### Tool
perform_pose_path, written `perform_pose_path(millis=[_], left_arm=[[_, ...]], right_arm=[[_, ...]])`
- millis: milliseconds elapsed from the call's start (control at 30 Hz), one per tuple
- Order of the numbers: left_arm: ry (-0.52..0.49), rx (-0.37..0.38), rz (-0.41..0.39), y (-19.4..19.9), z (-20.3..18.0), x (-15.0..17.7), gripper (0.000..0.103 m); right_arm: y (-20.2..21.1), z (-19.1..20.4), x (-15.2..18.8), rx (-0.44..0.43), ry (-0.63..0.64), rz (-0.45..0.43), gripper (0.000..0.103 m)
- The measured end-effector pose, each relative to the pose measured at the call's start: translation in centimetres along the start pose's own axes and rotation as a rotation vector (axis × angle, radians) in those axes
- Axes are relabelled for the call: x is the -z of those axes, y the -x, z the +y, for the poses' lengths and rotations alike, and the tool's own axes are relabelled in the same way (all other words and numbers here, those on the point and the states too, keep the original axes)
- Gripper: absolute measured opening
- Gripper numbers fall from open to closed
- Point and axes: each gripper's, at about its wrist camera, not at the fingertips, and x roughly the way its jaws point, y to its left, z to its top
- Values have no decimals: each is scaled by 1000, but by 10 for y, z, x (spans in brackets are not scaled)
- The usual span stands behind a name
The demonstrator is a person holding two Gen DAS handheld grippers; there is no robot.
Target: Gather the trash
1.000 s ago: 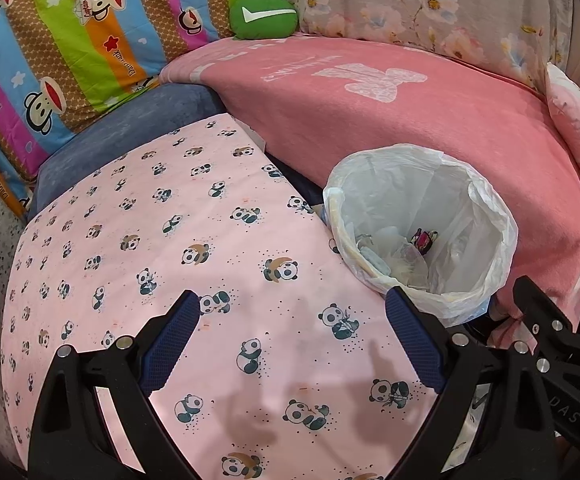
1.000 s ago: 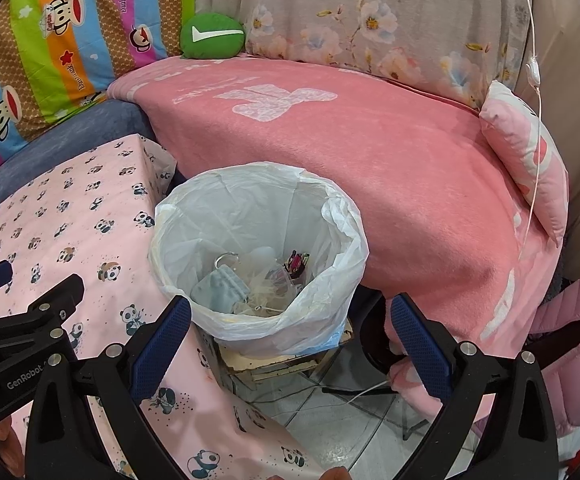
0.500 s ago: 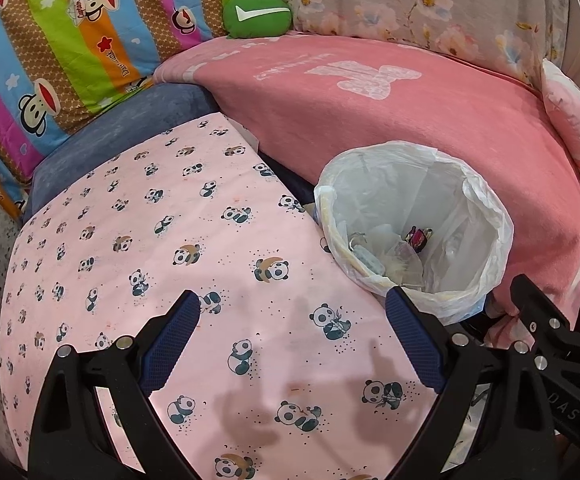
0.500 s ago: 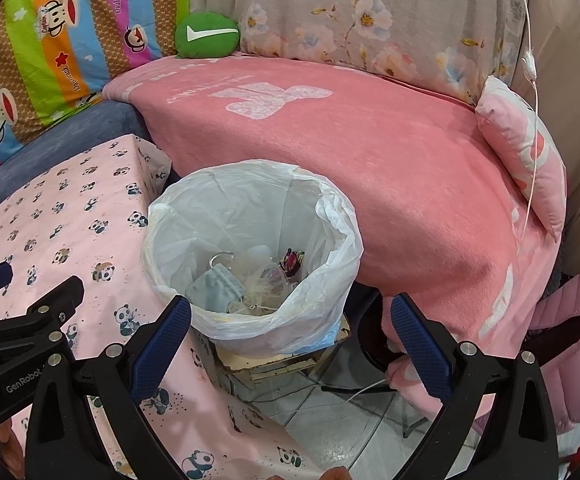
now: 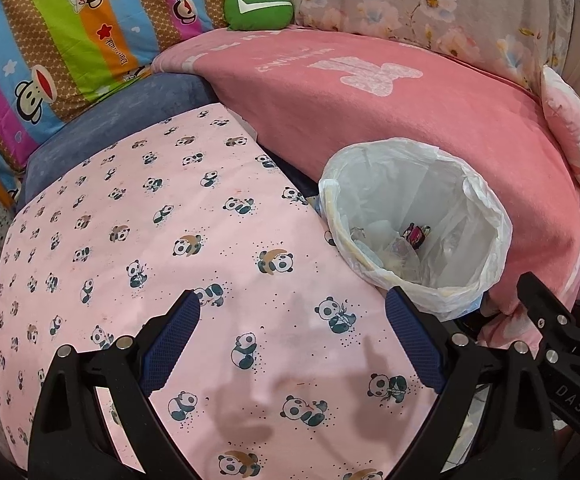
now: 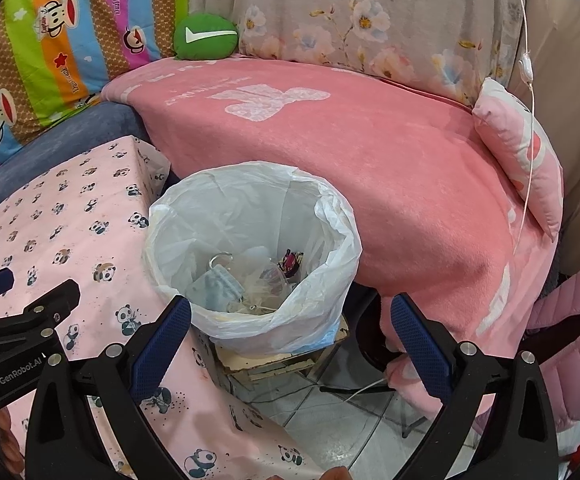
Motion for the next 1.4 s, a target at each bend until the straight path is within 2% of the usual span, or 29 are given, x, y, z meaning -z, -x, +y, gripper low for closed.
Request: perform_pose_path(millis=[1400], left_arm=[[30,13,-16,13,17,2,88]], right_arm=[[13,24,-2,-3,47,-13,96]])
